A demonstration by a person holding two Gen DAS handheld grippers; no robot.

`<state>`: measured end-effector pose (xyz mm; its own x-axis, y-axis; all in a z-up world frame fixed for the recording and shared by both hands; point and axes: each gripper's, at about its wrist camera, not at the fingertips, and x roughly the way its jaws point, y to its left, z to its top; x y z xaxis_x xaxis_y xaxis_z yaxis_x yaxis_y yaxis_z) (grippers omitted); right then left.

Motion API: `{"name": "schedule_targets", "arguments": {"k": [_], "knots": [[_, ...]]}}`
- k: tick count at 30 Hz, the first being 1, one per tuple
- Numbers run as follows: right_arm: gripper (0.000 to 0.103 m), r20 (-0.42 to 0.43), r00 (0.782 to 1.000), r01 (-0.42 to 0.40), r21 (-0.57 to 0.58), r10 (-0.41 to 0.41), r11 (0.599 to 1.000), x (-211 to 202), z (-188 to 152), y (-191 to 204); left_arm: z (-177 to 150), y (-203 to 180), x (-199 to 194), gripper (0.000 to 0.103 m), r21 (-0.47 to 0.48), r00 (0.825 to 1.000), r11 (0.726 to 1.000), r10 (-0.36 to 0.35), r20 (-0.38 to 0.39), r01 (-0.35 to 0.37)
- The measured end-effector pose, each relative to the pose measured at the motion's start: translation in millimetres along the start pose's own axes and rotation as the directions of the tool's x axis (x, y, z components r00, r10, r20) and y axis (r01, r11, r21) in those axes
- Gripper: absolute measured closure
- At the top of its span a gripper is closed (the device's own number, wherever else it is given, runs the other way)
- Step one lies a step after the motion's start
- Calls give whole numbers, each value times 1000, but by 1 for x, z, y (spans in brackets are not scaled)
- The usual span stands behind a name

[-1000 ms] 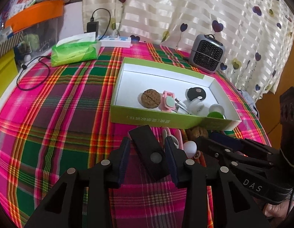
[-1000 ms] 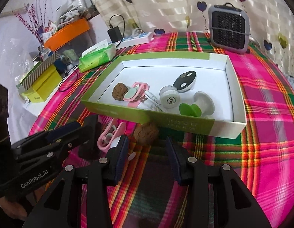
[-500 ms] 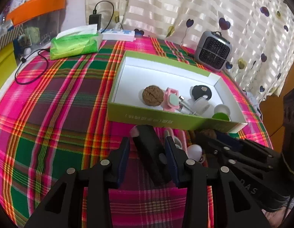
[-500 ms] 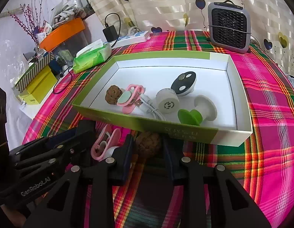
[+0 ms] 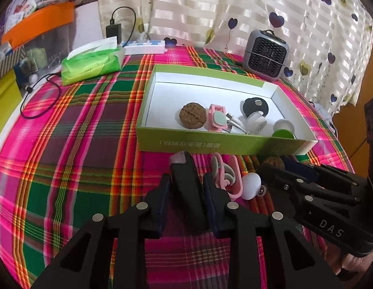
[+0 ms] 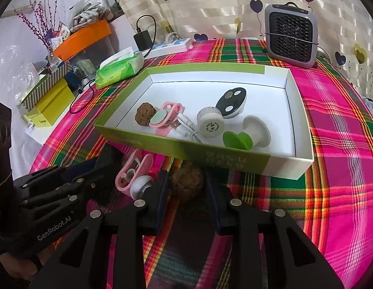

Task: Organize objects
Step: 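Grasp the grey piece with the left tool while the right tool grasps the walnut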

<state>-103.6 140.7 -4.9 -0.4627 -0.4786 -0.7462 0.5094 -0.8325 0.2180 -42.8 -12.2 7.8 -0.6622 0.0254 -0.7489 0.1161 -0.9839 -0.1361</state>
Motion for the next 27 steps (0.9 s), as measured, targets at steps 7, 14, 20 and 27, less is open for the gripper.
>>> {"name": "schedule_targets", "arguments": {"k": [7,14,20,27], "knots": [[71,13,1000,-2,-8,2,1000,-9,-5,1,-1,-4,-11,82,27,999,999,21,36,-22],[71,28,1000,3,-17,-3,1000,-16,-9,3,-3,-6,-22,82,37,997,999,29,66,-32],[71,41,999,0,-22,1,1000,-23,-11,6,-4,-7,-31,82,42,995,998,34,90,-38],[71,56,998,-3,-28,5,1000,-30,-13,9,-5,-10,-40,82,45,993,998,34,110,-40]]}}
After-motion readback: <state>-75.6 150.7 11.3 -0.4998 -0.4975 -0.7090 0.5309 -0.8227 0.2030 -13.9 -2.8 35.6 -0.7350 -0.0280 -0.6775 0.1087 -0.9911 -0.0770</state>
